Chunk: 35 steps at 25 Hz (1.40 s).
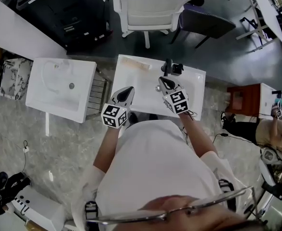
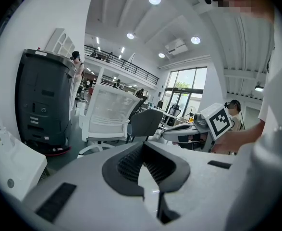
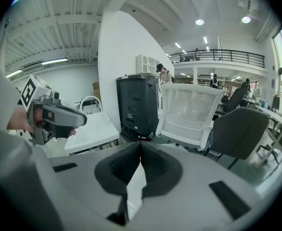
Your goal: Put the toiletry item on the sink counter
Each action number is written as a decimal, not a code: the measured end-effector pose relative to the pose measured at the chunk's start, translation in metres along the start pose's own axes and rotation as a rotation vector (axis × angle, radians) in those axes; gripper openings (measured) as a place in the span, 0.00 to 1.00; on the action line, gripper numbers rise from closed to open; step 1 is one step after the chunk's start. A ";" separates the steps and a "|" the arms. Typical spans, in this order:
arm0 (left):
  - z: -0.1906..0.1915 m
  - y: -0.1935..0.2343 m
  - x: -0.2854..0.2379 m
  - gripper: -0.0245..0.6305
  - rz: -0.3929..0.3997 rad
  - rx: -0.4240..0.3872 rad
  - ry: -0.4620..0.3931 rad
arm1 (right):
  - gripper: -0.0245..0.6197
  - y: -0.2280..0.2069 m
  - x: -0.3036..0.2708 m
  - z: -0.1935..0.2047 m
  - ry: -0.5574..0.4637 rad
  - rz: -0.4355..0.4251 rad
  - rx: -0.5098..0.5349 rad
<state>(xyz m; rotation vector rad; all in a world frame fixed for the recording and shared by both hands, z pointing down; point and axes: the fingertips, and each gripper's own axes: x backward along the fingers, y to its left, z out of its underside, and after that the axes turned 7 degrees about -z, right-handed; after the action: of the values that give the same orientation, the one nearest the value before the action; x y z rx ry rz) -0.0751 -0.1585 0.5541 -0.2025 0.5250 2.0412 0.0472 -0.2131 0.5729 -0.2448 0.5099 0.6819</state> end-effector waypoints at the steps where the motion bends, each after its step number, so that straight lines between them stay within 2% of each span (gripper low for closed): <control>1: -0.001 -0.002 -0.001 0.04 0.002 -0.002 -0.004 | 0.05 -0.001 0.005 0.001 -0.007 0.004 -0.005; 14: -0.026 -0.027 -0.002 0.04 0.024 -0.035 -0.060 | 0.05 -0.016 0.063 -0.009 -0.149 0.048 -0.083; 35: -0.028 -0.039 -0.005 0.04 0.024 -0.044 -0.081 | 0.05 -0.019 0.078 -0.004 -0.183 0.063 -0.089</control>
<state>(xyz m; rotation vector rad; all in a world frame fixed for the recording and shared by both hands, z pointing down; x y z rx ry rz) -0.0407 -0.1587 0.5197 -0.1402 0.4343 2.0766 0.1102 -0.1872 0.5293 -0.2478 0.3133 0.7818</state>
